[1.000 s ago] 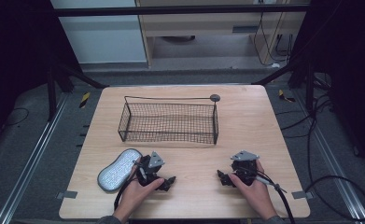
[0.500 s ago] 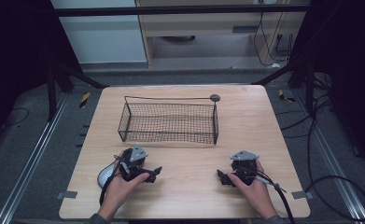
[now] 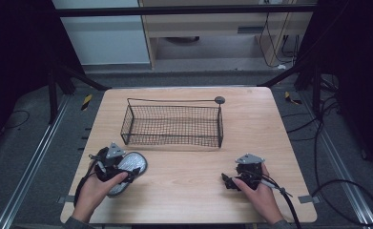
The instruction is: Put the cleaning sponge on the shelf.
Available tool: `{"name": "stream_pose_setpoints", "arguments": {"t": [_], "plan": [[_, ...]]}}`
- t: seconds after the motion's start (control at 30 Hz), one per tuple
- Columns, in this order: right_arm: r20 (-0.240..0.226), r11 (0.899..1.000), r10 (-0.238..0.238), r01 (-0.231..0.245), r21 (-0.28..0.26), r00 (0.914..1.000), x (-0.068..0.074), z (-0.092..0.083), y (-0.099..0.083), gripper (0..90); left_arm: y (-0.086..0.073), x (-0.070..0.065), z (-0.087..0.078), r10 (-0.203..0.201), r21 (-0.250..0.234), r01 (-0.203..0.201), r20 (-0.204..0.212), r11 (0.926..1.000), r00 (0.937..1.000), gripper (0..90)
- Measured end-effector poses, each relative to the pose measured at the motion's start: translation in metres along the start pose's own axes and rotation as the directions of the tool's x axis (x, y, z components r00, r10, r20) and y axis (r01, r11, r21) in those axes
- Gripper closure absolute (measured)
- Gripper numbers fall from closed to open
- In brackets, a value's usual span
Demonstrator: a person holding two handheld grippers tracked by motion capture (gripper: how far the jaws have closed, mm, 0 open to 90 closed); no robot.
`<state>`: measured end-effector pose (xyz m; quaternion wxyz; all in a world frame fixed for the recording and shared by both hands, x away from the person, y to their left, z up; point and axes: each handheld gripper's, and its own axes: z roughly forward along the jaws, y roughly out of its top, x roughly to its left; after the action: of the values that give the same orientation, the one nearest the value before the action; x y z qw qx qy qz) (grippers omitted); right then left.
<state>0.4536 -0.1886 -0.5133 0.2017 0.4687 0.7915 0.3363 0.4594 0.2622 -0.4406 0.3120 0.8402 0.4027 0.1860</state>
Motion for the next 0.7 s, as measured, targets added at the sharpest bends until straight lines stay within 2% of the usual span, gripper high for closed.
{"name": "stream_pose_setpoints", "arguments": {"t": [0.2,0.4,0.47,0.6,0.7], "plan": [[0.005,1.000,0.004,-0.004,0.000,1.0000,0.000,0.000,0.000,0.4,-0.001,0.010,-0.008,0.001,0.036,-0.001,-0.009,0.9993,1.0000,6.0],[0.009,1.000,0.009,-0.009,0.000,0.9999,0.001,0.001,0.001,0.4,0.000,0.015,-0.011,0.006,0.110,-0.004,-0.018,0.9939,0.9998,6.6],[0.008,1.000,0.008,-0.008,0.000,0.9999,0.001,0.001,0.001,0.4,0.002,0.015,-0.011,0.016,0.142,-0.015,-0.005,0.9898,0.9999,6.5],[0.007,1.000,0.007,-0.007,-0.001,1.0000,0.001,0.001,0.001,0.4,0.007,0.015,-0.011,0.051,0.204,-0.047,-0.017,0.9779,0.9986,5.3],[0.007,1.000,0.007,-0.007,-0.001,1.0000,0.001,0.001,0.001,0.4,0.011,0.016,-0.014,0.058,0.232,-0.053,-0.015,0.9712,0.9982,4.5]]}}
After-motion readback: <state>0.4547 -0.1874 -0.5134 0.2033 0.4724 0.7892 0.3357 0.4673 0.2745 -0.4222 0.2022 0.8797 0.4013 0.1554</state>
